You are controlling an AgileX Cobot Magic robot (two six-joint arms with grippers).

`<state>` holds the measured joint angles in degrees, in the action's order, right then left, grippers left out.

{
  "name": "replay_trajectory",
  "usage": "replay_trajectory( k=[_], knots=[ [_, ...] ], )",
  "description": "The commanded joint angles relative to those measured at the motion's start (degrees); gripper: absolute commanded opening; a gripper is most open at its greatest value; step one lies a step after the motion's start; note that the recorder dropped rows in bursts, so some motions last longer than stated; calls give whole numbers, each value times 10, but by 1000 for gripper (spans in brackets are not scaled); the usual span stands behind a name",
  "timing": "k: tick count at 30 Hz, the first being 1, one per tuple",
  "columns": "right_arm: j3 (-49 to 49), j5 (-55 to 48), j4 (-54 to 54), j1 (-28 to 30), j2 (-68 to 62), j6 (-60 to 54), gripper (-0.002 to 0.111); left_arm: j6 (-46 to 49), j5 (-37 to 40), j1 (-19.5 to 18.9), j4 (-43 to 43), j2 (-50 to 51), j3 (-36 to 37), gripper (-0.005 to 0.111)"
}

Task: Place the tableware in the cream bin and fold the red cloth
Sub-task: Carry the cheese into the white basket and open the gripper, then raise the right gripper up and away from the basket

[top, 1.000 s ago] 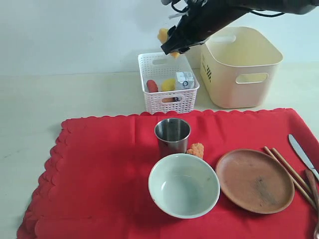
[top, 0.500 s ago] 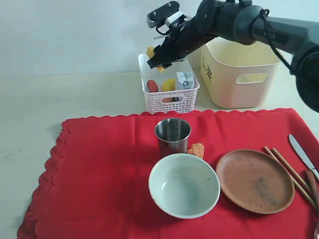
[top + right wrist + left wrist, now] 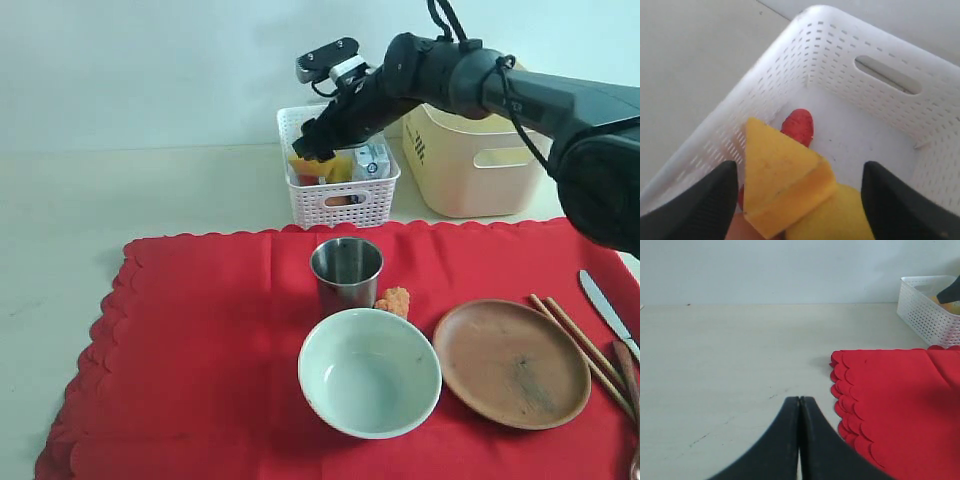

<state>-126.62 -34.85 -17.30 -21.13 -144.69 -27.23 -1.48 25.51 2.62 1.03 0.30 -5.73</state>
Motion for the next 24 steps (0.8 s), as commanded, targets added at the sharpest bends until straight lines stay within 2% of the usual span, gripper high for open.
replay_trajectory(
  k=[1,9,24],
  knots=[
    [-7,-60,46,6,38,48,74,0,-7,-1,-3,-3,1,0],
    [-7,-175,67,6,89,52,72,0,-7,-1,-3,-3,1,0],
    [-7,-279,118,6,134,154,69,0,-7,-1,-3,-3,1,0]
  ],
)
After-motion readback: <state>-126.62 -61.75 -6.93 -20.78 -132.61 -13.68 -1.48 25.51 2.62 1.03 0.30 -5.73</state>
